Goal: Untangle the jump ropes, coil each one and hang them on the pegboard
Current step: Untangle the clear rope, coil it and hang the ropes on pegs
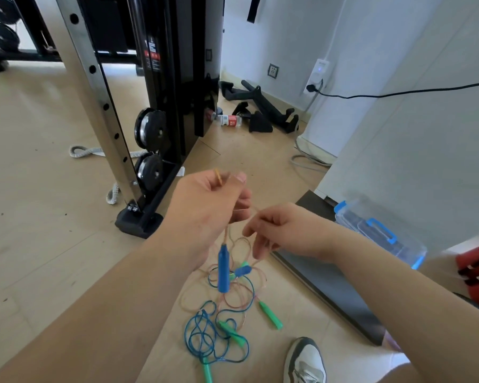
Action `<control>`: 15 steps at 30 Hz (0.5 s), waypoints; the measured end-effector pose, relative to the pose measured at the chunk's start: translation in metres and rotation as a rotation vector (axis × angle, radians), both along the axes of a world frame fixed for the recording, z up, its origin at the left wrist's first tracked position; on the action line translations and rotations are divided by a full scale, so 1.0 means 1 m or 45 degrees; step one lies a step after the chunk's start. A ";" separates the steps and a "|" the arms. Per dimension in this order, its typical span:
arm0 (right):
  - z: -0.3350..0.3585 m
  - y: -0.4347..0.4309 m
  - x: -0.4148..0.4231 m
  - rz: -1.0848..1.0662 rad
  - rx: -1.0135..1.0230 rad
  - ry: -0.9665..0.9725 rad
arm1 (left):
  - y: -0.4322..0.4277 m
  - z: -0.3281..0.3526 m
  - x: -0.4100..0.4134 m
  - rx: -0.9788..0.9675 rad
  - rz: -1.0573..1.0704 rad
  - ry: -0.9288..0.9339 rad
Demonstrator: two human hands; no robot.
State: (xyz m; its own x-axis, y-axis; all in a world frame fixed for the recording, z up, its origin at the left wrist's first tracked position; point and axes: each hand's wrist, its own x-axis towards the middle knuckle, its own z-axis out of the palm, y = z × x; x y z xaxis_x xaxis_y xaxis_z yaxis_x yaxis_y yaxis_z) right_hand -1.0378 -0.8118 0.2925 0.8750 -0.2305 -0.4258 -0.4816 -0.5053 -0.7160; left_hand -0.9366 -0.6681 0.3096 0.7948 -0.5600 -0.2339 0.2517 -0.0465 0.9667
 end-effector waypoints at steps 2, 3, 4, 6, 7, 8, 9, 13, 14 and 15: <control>0.010 -0.001 -0.001 -0.146 0.029 -0.120 | 0.004 -0.008 0.006 0.131 0.020 0.022; 0.015 0.001 -0.001 -0.221 0.097 -0.198 | 0.007 -0.012 0.006 0.152 0.005 0.090; 0.020 0.004 0.000 -0.296 0.202 -0.282 | 0.008 -0.014 0.005 0.141 -0.048 0.179; 0.028 0.009 0.003 -0.404 0.412 -0.428 | 0.009 -0.021 -0.003 0.140 -0.280 0.264; 0.030 0.011 0.005 -0.448 0.489 -0.475 | 0.010 -0.024 -0.008 0.182 -0.427 0.209; 0.032 0.013 0.006 -0.492 0.564 -0.511 | 0.010 -0.024 -0.015 0.227 -0.540 0.118; 0.034 0.014 0.008 -0.536 0.633 -0.534 | 0.010 -0.025 -0.022 0.248 -0.599 0.024; 0.041 0.018 0.013 -0.669 0.768 -0.591 | 0.010 -0.023 -0.031 0.170 -0.499 -0.116; 0.041 0.017 0.013 -0.709 0.735 -0.595 | 0.009 -0.022 -0.029 0.155 -0.435 -0.126; 0.041 0.016 0.013 -0.746 0.632 -0.587 | 0.008 -0.021 -0.027 0.119 -0.355 -0.110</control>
